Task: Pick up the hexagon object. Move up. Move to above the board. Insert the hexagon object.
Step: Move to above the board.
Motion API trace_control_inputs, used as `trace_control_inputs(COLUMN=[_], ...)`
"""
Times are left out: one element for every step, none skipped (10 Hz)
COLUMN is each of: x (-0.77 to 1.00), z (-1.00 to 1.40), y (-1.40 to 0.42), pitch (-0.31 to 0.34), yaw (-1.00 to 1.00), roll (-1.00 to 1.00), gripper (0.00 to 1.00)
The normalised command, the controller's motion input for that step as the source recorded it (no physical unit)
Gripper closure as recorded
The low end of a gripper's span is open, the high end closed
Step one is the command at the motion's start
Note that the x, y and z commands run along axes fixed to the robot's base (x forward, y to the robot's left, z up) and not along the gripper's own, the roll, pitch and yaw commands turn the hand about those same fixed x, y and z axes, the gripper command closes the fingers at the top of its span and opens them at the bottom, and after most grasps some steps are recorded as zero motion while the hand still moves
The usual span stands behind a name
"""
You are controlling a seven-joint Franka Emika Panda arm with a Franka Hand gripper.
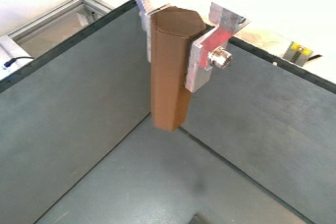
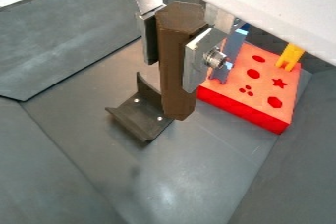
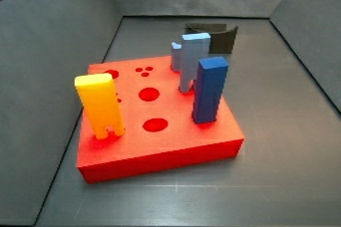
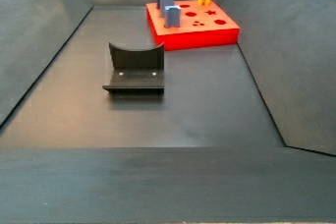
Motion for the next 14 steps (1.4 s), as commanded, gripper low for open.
trace_control_inputs(x=[0.06, 0.05, 0.05, 0.04, 0.04, 0.04, 0.04, 0.04, 0.04, 0.05, 0.06, 0.07, 0.08, 0.1], z=[-0.03, -0.03, -0.03, -0.03, -0.03, -0.03, -0.03, -0.03, -0.03, -0.03, -0.03, -0.03, -0.03, -0.03], y=[-1.0, -1.0, -1.0, -1.0, -1.0, -1.0, -1.0, -1.0, -1.0, -1.0, -1.0, -1.0, -1.0, -1.0], pitch=[0.218, 0.118, 0.063, 0.002, -0.004, -0.013, -0.015, -0.015, -0.014, -0.004, 0.003, 0.014, 0.02, 0.023], yaw=[0.14, 0.08, 0.05, 0.02, 0.02, 0.01, 0.01, 0.01, 0.01, 0.01, 0.01, 0.01, 0.01, 0.0], roll=[0.38, 0.31, 0.21, 0.1, 0.08, 0.05, 0.03, 0.01, 0.0, -0.01, -0.01, 0.01, 0.0, 0.0], gripper=[1.0, 1.0, 1.0, 1.0, 1.0, 1.0, 1.0, 1.0, 1.0, 1.0, 1.0, 1.0, 1.0, 1.0])
